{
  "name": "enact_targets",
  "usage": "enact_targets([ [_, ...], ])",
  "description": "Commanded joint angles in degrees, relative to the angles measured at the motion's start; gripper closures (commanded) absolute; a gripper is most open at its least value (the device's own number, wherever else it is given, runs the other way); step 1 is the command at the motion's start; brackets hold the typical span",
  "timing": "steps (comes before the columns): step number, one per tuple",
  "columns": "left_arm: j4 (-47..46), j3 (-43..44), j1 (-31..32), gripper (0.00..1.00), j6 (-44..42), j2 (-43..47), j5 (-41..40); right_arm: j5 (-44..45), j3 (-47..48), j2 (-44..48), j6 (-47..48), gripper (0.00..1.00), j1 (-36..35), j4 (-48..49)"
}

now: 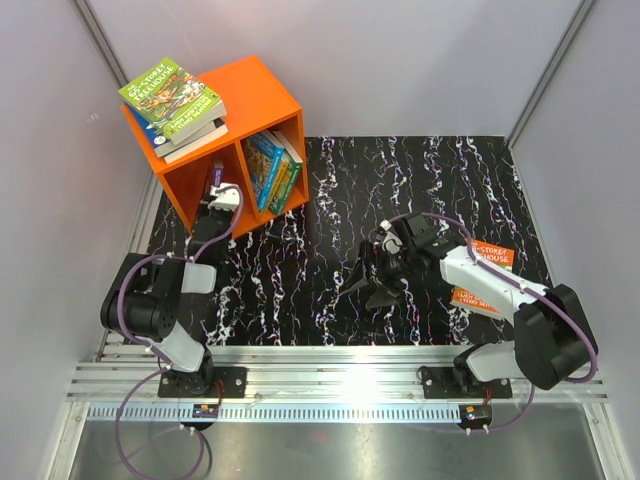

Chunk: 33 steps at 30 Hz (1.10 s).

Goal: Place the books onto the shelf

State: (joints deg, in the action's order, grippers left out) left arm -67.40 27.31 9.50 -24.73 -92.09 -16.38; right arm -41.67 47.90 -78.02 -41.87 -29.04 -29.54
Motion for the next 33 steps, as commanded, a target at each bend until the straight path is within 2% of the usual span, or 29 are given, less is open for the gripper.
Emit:
enact_targets([
  [1, -28.05, 1.0, -0.53, 1.0, 4.07, 0.25, 4.69, -1.75, 0.09, -0.64, -0.5, 0.03, -1.28, 3.09],
  [4, -28.14, -1.2, -0.36, 1.0, 7.06, -0.45, 4.78, -1.49, 0.7, -1.26, -0.06, 0.03, -2.07, 3.08],
  [8, -28.14, -3.05, -0.09, 0.99, 6.36, -0.81, 3.56, -1.75, 0.18, -1.7, -0.32, 0.03, -2.95, 3.87],
  [9, -28.14, -3.4, -0.18, 0.91, 6.36, -0.63, 3.2, -1.66, 0.09, -1.7, -0.32, 0.03, -2.96, 4.14],
  [11, -28.14, -4.37, -0.09, 0.66, 7.15, -0.11, 1.97, -1.75, 0.18, -1.7, -0.32, 0.03, -3.04, 4.05],
  [12, -28.05, -4.63, -0.01, 0.41, 7.24, 0.07, 1.88, -1.75, 0.35, -1.61, -0.23, 0.03, -3.13, 4.05],
  [13, -28.05, -5.16, 0.0, 0.37, 8.11, 0.68, 1.18, -1.66, 0.44, -1.52, -0.15, 0.03, -3.13, 4.05],
  [15, -28.05, -5.95, 0.0, 0.21, 8.73, 1.74, 0.91, -1.66, 0.44, -1.44, -0.23, 0.03, -3.13, 3.96],
  [18, -28.05, -8.14, 0.08, 0.09, 9.53, 4.29, -0.14, -1.48, 0.35, -1.0, -0.06, 0.03, -3.13, 3.96],
  [23, -28.05, -9.47, 0.43, 0.07, 9.26, 6.49, -3.3, -1.57, -0.44, -0.21, -0.67, 0.03, -3.13, 4.58],
  [28, -27.79, -12.45, 1.4, 0.06, 12.86, 10.79, -4.09, -1.48, -0.53, 0.93, -0.58, 0.03, -3.13, 4.67],
  [33, -24.29, -13.51, 3.51, 0.06, 14.53, 14.74, -4.97, -0.96, -1.32, 2.69, -0.41, 0.03, -3.04, 4.84],
])
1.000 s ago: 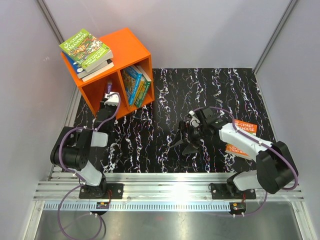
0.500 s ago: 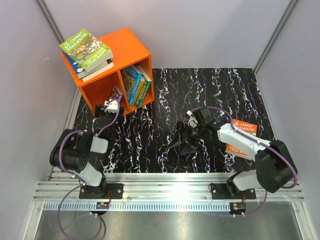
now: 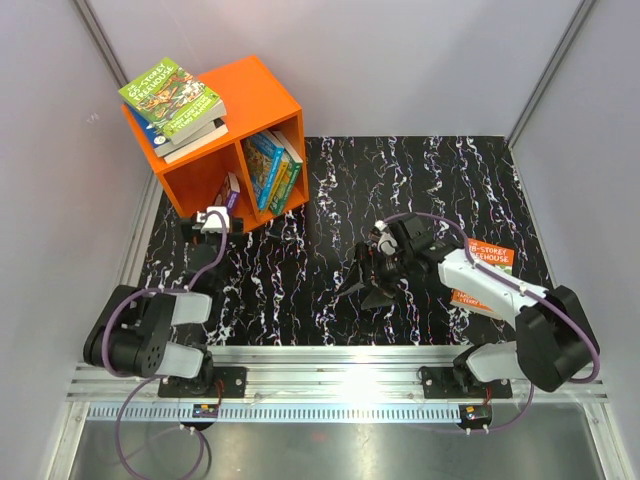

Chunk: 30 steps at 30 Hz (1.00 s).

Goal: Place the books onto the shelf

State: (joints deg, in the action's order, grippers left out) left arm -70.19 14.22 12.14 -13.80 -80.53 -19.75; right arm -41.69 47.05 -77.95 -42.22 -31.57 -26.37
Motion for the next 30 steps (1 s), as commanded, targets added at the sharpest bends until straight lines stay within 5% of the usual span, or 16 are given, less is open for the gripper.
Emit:
enact_targets([
  [1, -20.43, -0.51, 1.3, 0.06, 4.65, 5.1, -1.35, -0.93, -0.73, 2.89, 0.03, 0.03, -0.51, 1.76],
  [19, 13.23, 2.66, 12.47, 0.06, 11.06, 27.86, -6.7, 0.82, -3.19, 7.99, -1.55, 0.03, -0.6, 6.59],
  [26, 37.87, 6.17, 17.2, 0.16, 22.67, 40.42, -8.29, 1.26, -0.65, 5.54, -4.19, 0.02, -0.51, 13.7],
  [29, 52.1, 9.07, 18.27, 0.55, 28.64, 45.97, -6.54, 0.91, 4.09, 1.06, -4.28, 0.03, -0.51, 15.99],
  [30, 56.09, 10.55, 18.27, 0.89, 30.57, 46.86, -6.1, 0.74, 5.24, -0.52, -4.28, 0.03, -0.51, 16.96],
])
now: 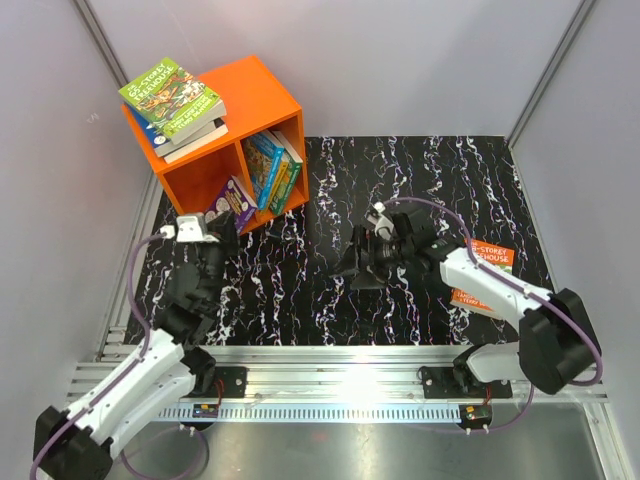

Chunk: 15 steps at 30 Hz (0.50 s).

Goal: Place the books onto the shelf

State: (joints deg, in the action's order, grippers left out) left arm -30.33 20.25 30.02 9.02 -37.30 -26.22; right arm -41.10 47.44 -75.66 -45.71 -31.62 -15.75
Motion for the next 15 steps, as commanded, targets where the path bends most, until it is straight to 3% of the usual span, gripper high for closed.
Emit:
enact_targets([
  [1, 19.83, 5.14, 0.48, 1.0, 10.38, 4.59, 0.73, 0.14, 6.59, -3.61, -0.78, 0.03, -0.38, 6.78],
  [2, 26.31, 5.93, 0.48, 1.0, 11.71, 6.0, 1.08, 0.14, 7.31, -4.14, -0.78, 0.04, -0.46, 7.31],
  [7, 37.61, 4.54, 0.56, 1.0, 17.34, 7.42, 6.35, 0.06, 7.14, -5.47, -1.66, 0.04, -0.46, 9.33],
  [12, 34.29, -0.55, 0.48, 1.0, 21.83, 3.73, 9.16, 1.11, 3.11, -2.84, -3.77, 0.04, -0.29, 11.62],
  [15, 30.5, -2.66, 0.48, 1.0, 23.32, -0.83, 6.81, 2.16, 1.43, -0.47, -4.03, 0.04, -0.46, 11.01],
])
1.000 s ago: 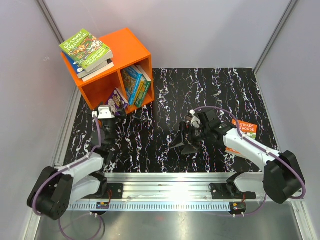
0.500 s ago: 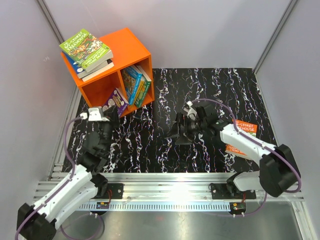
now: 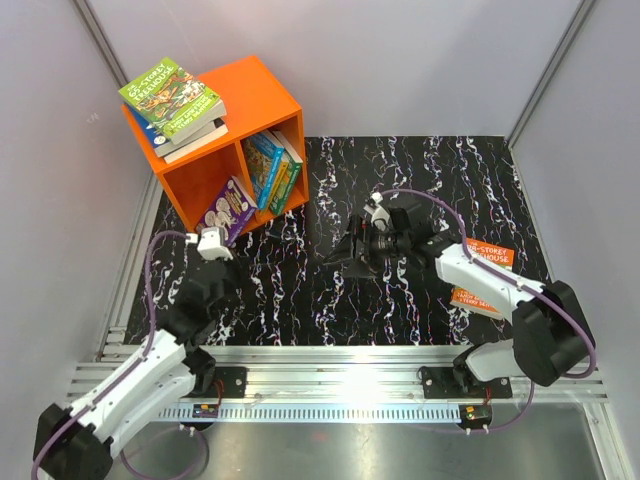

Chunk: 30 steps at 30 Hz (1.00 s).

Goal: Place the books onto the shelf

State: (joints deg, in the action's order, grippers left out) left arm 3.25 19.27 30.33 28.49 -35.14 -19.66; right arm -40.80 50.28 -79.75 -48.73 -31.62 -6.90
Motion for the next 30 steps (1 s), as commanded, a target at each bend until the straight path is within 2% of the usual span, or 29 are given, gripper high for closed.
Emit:
enact_targets([
  [1, -5.16, -2.04, 0.17, 1.0, 3.94, -6.14, -0.55, 2.21, -1.85, 4.24, -1.02, 0.04, -0.46, 1.89],
  [6, -12.46, -1.96, 0.0, 1.0, 0.61, -17.93, -8.0, 2.91, -4.66, 7.41, -1.02, 0.04, -0.46, 0.57],
  [10, -18.53, -0.38, -0.97, 1.0, -0.72, -25.93, -9.16, 3.53, -5.54, 9.17, -0.49, 0.04, -0.46, -0.83],
  [22, -16.08, 14.65, -5.1, 1.0, -0.8, -45.44, -15.23, 3.62, -3.44, 8.82, 2.59, 0.04, -0.46, -4.88],
  [30, -17.31, 18.44, -8.08, 1.0, 0.69, -49.42, -16.2, 1.77, -0.71, 4.69, 4.08, 0.04, 0.41, -4.44],
])
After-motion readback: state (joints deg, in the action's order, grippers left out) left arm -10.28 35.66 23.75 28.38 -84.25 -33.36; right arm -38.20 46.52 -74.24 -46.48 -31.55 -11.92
